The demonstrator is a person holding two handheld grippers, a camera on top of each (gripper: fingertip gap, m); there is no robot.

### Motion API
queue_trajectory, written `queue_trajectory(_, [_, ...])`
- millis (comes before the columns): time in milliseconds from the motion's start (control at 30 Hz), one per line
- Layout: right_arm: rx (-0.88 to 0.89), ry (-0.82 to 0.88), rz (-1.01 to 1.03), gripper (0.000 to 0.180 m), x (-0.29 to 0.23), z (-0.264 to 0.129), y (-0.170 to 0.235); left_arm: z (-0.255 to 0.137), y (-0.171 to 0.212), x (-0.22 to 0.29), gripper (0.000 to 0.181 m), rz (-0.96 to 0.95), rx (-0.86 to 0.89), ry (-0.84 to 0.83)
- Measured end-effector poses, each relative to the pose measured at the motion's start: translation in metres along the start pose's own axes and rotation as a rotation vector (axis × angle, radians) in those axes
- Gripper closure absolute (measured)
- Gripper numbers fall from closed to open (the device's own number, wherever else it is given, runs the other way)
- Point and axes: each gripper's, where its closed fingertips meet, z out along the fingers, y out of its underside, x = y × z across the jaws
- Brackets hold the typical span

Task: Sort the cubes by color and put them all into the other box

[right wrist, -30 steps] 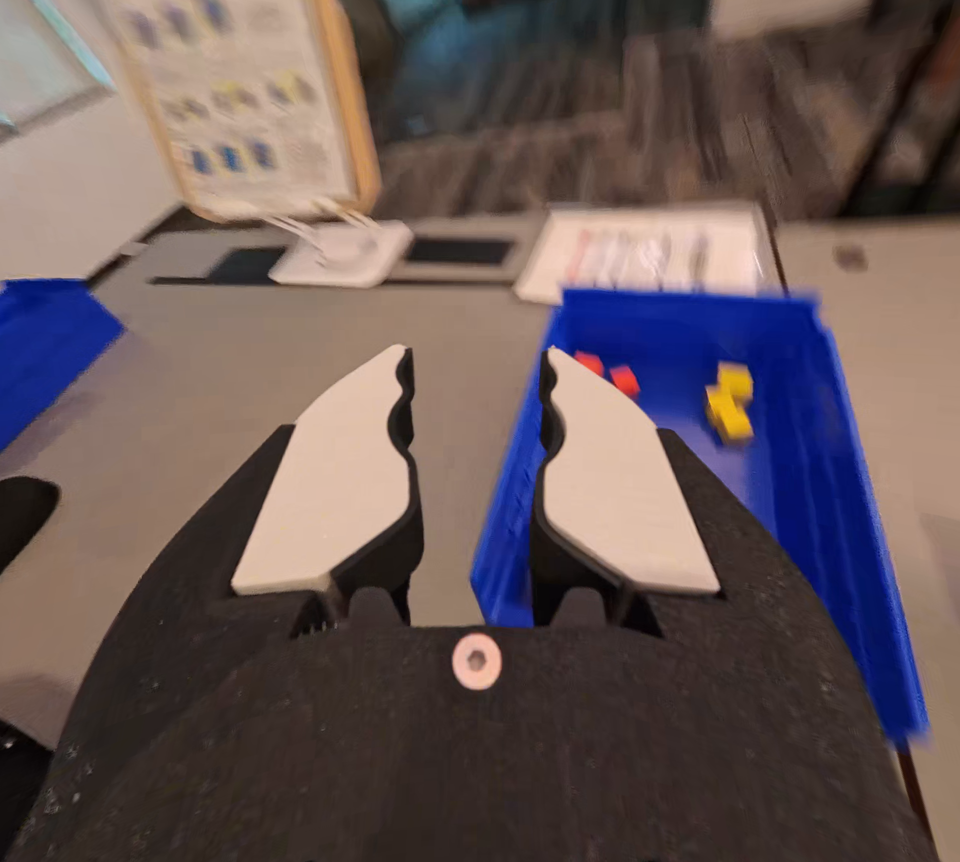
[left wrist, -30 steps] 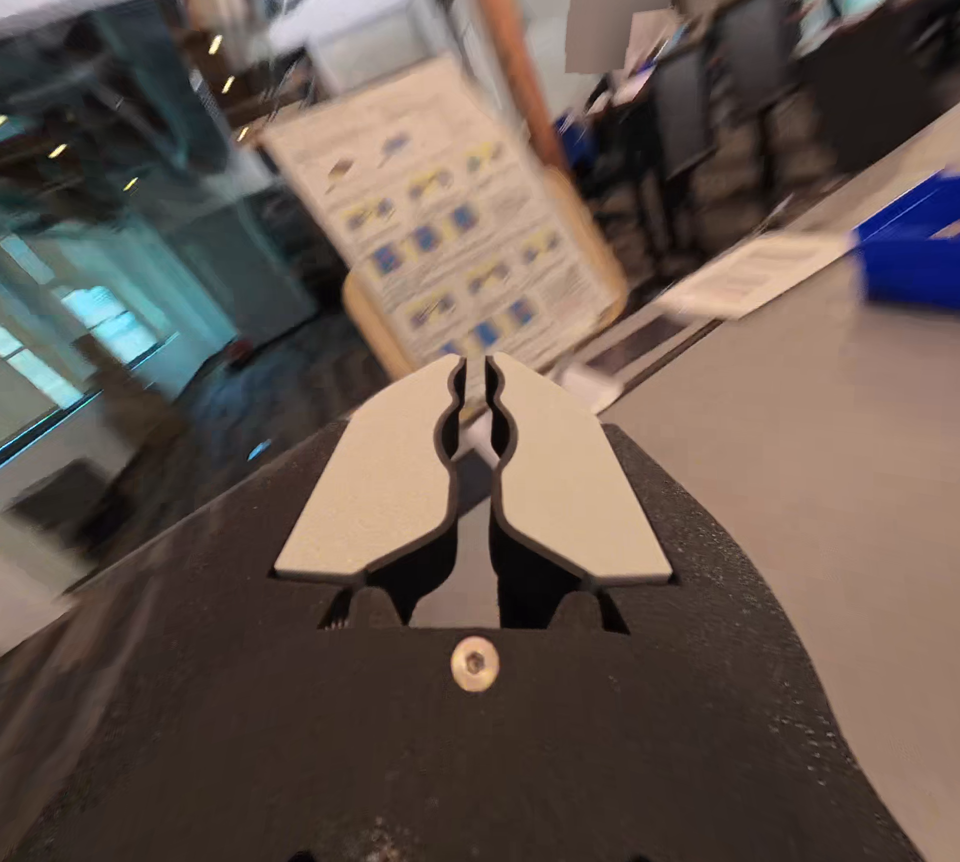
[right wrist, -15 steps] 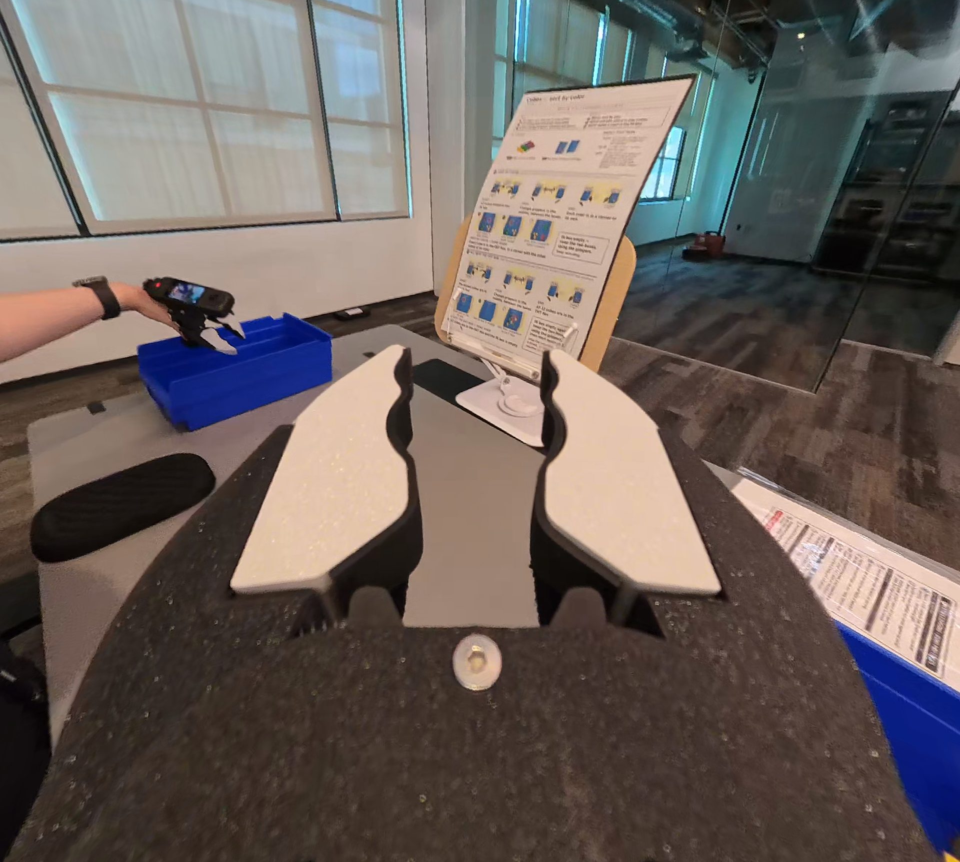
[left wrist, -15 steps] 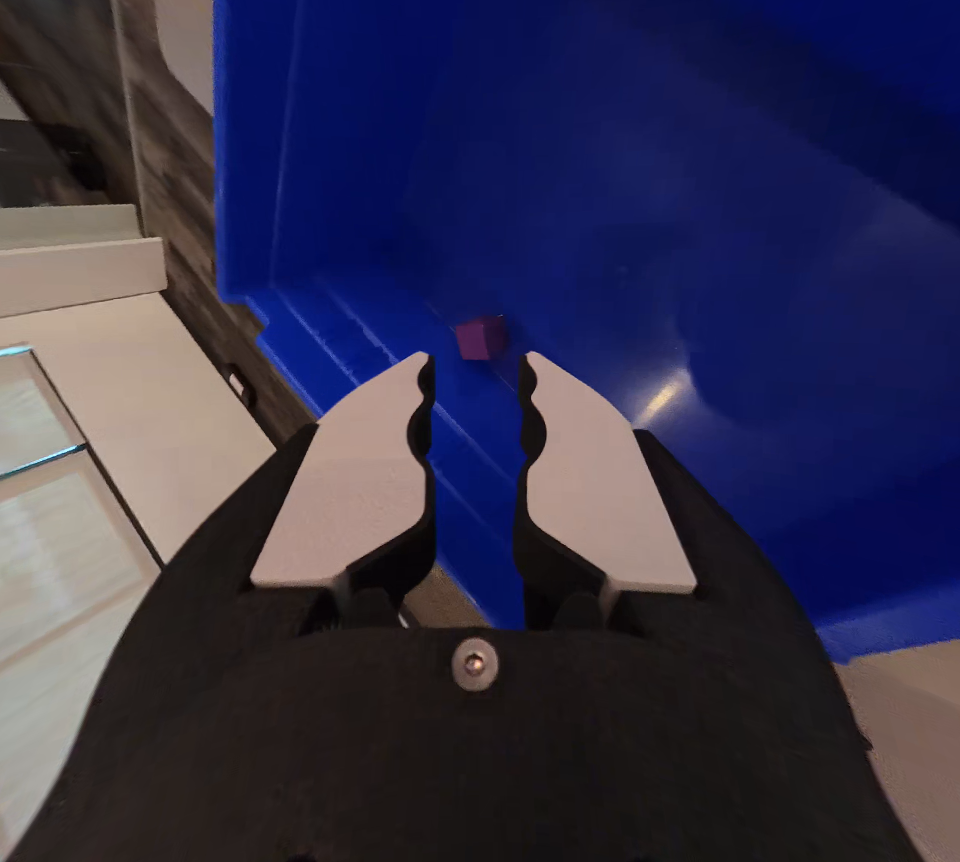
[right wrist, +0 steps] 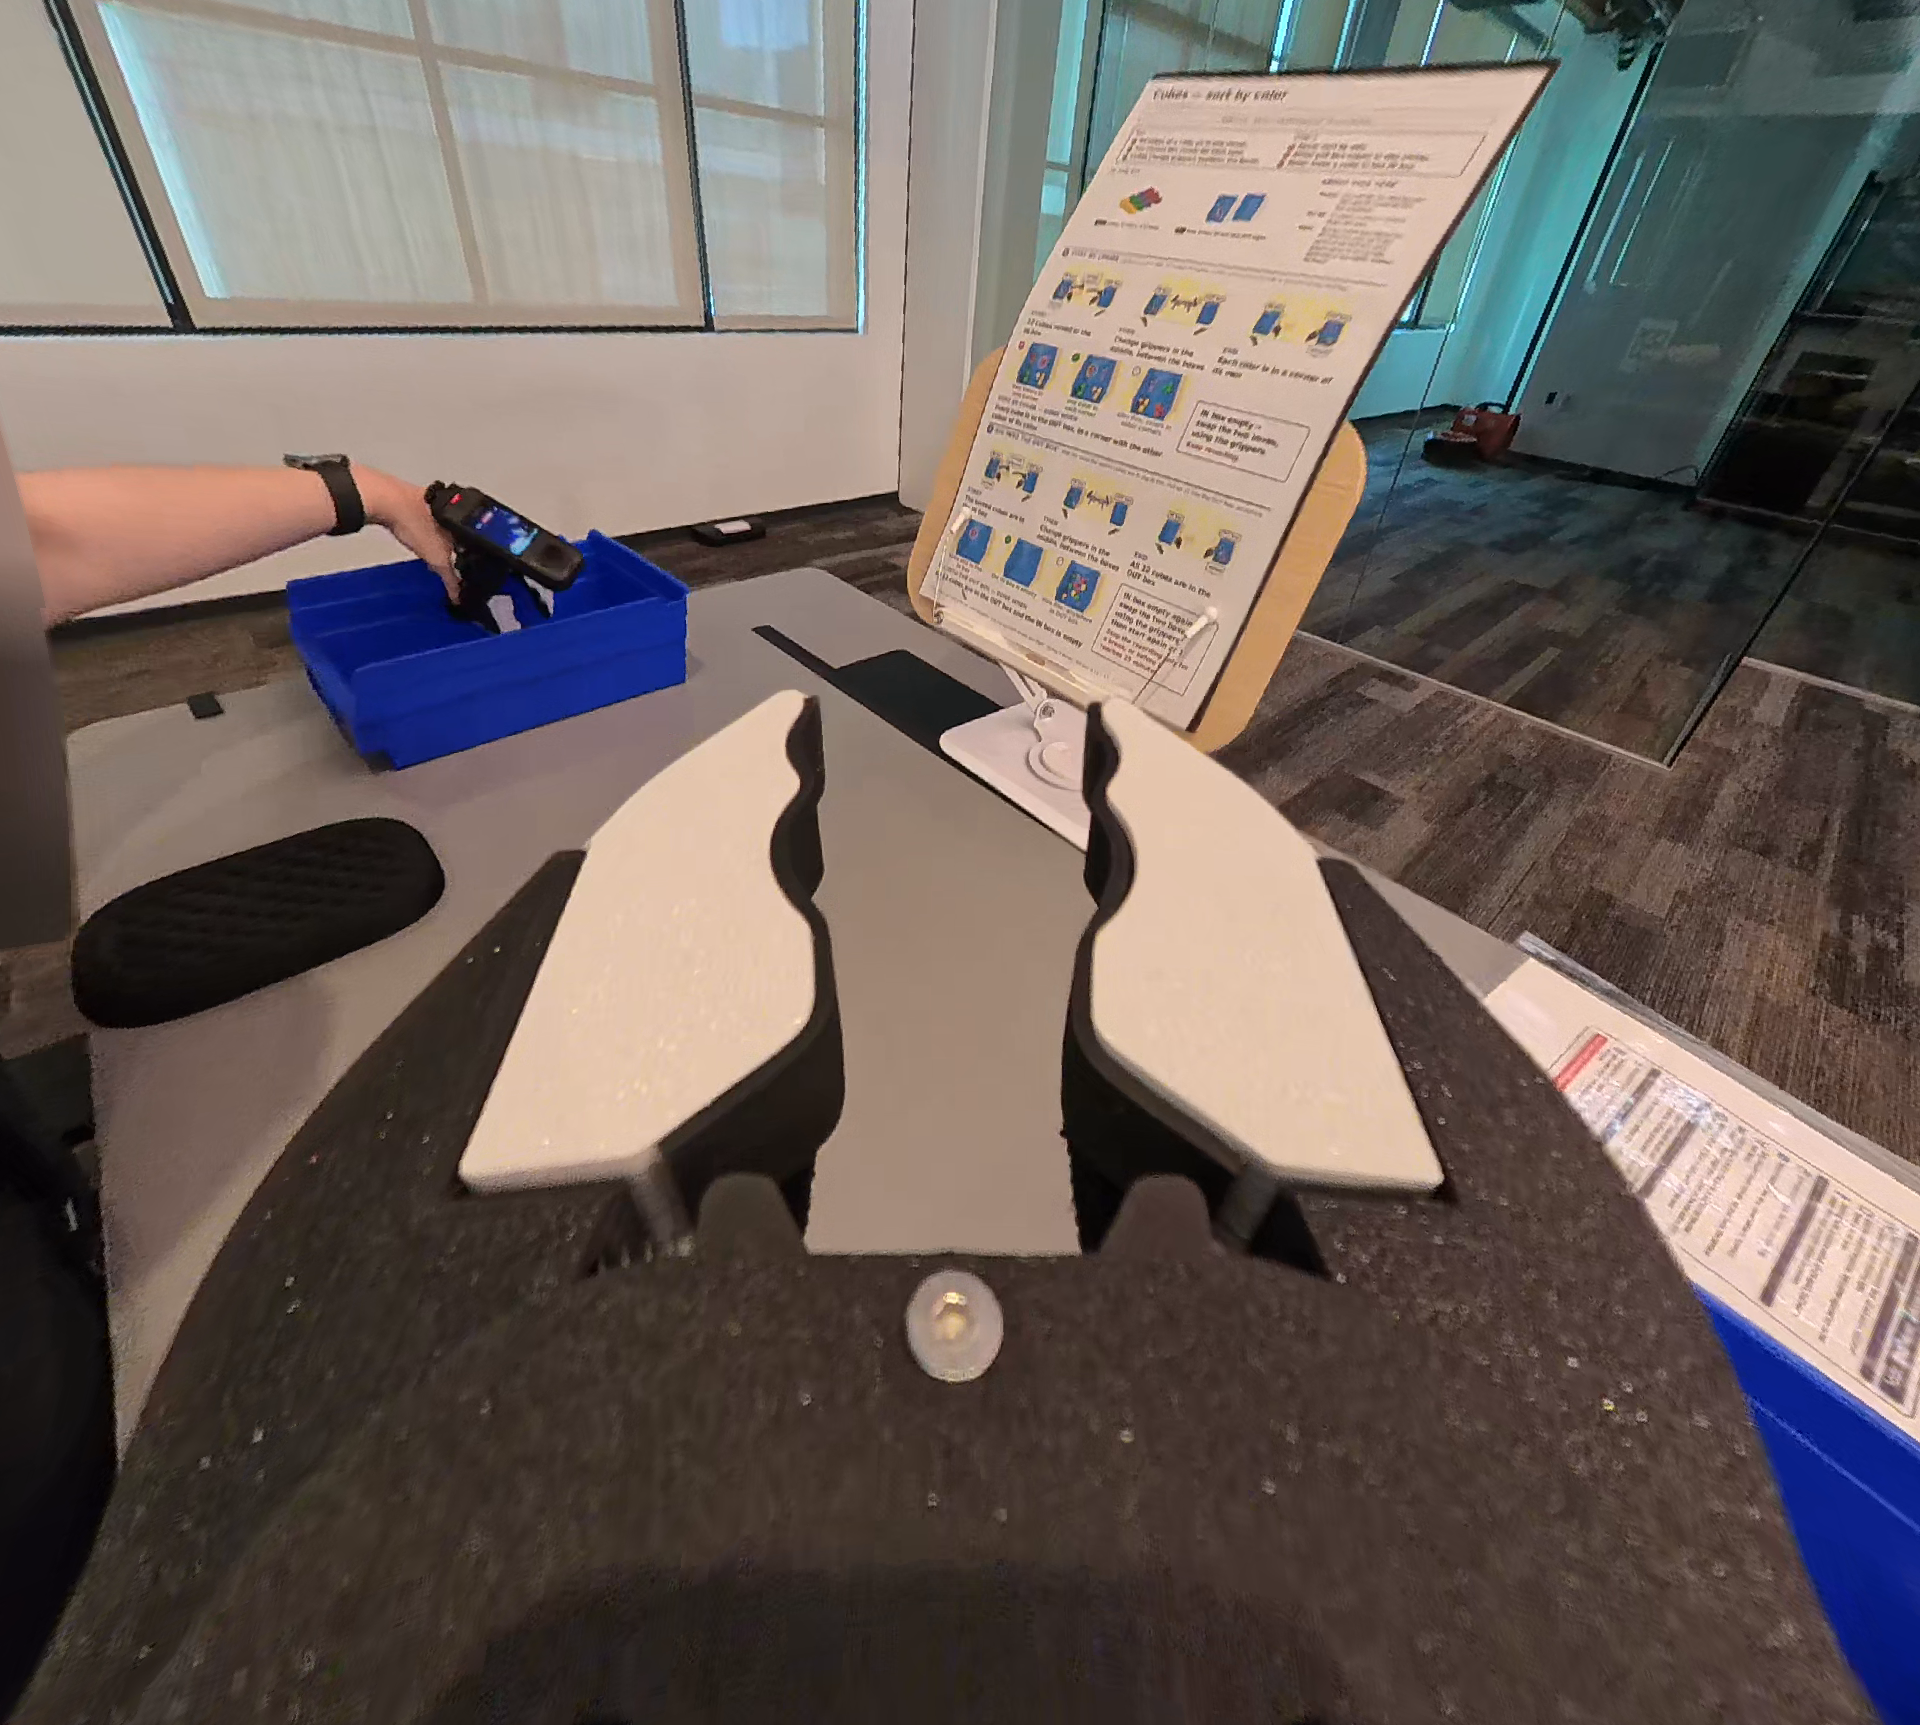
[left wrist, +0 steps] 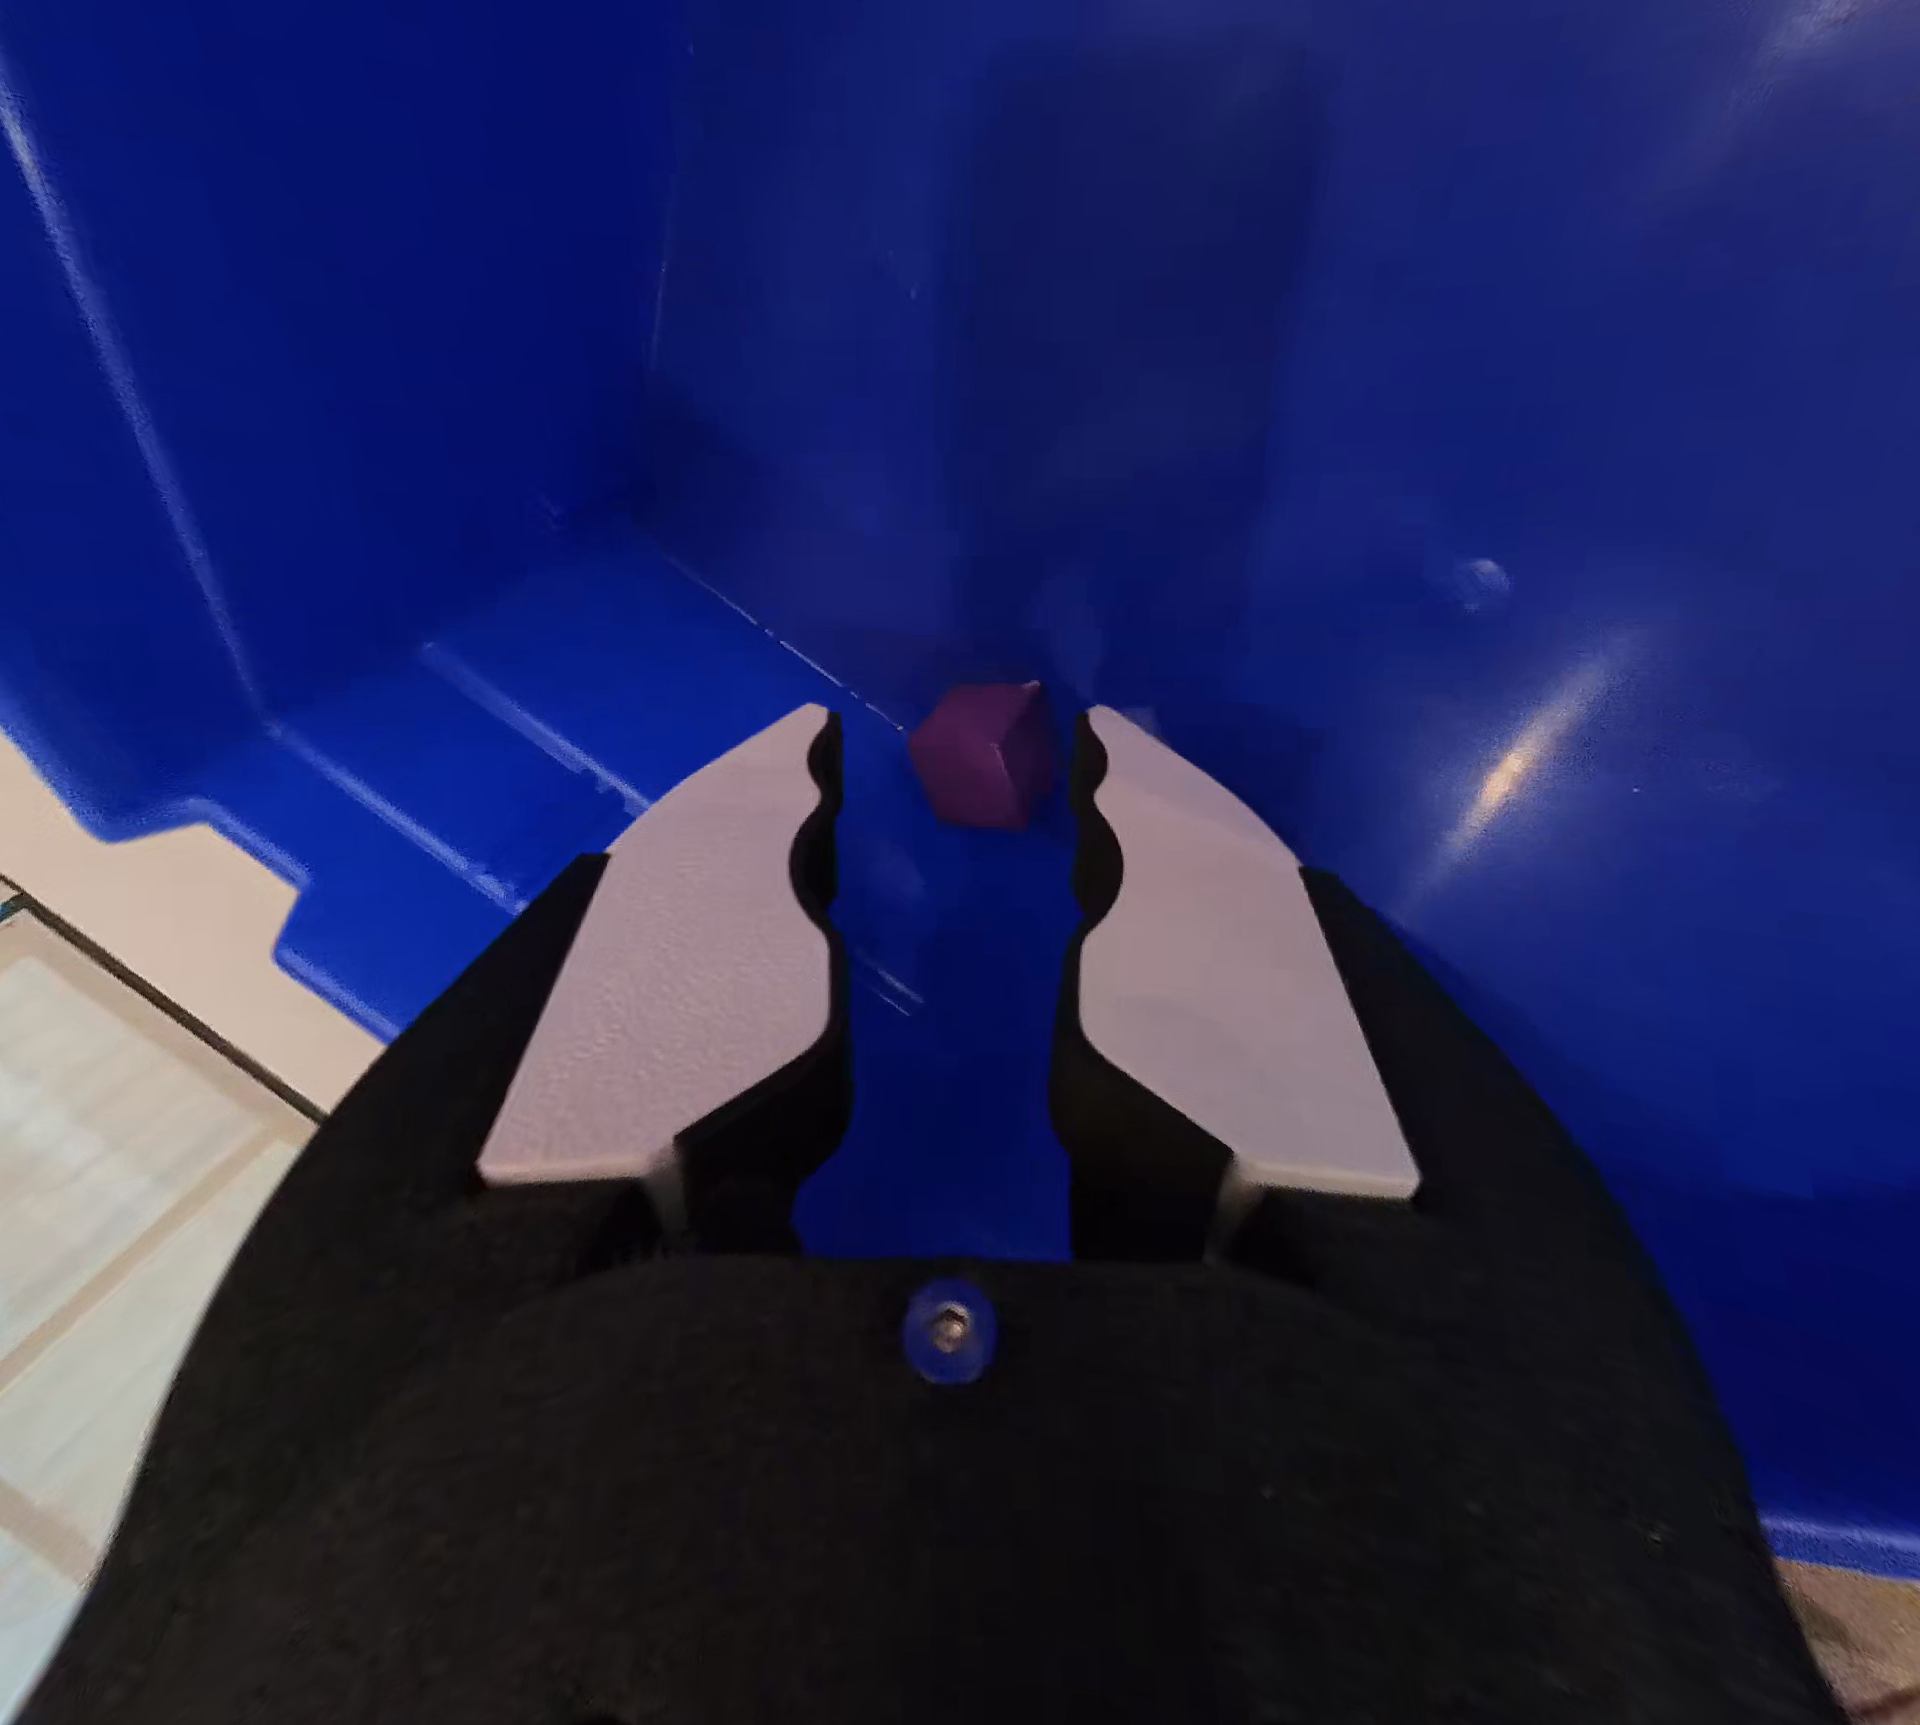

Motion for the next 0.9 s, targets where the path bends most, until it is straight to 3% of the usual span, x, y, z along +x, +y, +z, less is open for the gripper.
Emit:
queue_trajectory(500, [-0.175, -0.086, -0.128, 0.132, -0.025, 0.033, 0.024, 0.010, 0.021, 0.007, 0.148, 0.265, -0.332, 0.117])
queue_trajectory(767, [-0.175, -0.092, -0.168, 0.134, -0.028, 0.031, 0.025, 0.003, 0.015, 0.017, 0.149, 0.215, -0.250, 0.141])
queue_trajectory(900, [-0.179, -0.108, -0.107, 0.134, -0.023, 0.030, 0.028, -0.018, -0.001, 0.010, 0.149, 0.124, -0.093, 0.052])
